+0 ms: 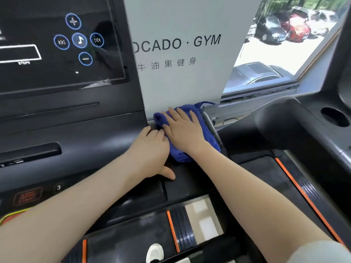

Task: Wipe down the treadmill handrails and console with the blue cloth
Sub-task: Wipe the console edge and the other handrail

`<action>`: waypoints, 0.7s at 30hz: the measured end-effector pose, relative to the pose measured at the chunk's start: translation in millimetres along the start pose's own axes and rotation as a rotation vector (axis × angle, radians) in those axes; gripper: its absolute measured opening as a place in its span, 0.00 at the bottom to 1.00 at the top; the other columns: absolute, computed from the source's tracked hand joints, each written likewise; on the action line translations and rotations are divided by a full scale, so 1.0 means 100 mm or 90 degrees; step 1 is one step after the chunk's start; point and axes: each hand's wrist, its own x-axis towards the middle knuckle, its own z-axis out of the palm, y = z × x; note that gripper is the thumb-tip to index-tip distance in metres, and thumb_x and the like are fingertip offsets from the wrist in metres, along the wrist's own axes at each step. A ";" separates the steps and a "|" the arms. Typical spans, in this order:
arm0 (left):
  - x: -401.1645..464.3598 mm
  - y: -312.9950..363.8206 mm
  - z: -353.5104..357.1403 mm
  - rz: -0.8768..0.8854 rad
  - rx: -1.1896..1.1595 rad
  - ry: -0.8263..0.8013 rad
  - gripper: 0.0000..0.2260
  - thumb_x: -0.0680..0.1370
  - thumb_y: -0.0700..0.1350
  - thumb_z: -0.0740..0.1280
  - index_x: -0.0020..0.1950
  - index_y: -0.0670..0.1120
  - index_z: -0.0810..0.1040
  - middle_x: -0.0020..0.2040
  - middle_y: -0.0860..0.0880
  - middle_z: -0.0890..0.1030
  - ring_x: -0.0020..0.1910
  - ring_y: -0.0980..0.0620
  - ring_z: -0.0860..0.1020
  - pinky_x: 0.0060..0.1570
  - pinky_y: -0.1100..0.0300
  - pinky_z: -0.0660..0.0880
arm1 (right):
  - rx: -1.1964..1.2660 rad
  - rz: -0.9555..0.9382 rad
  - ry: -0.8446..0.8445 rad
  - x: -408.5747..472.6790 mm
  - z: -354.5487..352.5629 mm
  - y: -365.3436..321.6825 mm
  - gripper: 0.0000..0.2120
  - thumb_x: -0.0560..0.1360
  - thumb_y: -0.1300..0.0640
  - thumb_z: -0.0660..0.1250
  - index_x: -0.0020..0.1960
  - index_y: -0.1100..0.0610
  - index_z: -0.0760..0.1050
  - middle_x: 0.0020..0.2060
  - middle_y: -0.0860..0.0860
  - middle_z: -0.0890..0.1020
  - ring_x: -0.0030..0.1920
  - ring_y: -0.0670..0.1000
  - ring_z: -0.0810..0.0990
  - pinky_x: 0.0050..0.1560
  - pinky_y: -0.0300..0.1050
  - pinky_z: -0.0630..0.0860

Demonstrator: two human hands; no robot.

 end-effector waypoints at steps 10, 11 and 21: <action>0.06 0.15 -0.03 -0.004 -0.056 -0.080 0.48 0.67 0.70 0.63 0.75 0.41 0.51 0.75 0.38 0.53 0.72 0.41 0.59 0.69 0.53 0.60 | 0.304 0.099 0.002 0.30 -0.16 0.74 0.15 0.81 0.53 0.51 0.52 0.59 0.73 0.49 0.57 0.79 0.50 0.59 0.76 0.47 0.50 0.69; 0.05 0.16 -0.03 -0.007 -0.063 -0.081 0.49 0.67 0.69 0.64 0.76 0.41 0.50 0.76 0.38 0.51 0.72 0.41 0.58 0.70 0.53 0.58 | 0.389 0.108 0.001 0.27 -0.16 0.81 0.14 0.80 0.54 0.52 0.54 0.59 0.73 0.48 0.56 0.79 0.50 0.57 0.76 0.46 0.48 0.68; 0.07 0.19 -0.06 -0.038 -0.079 -0.103 0.49 0.66 0.69 0.66 0.75 0.41 0.52 0.75 0.38 0.55 0.71 0.42 0.62 0.66 0.53 0.64 | 0.310 0.040 0.027 -0.36 -0.05 0.80 0.23 0.80 0.61 0.54 0.73 0.48 0.62 0.76 0.51 0.53 0.75 0.52 0.53 0.70 0.45 0.57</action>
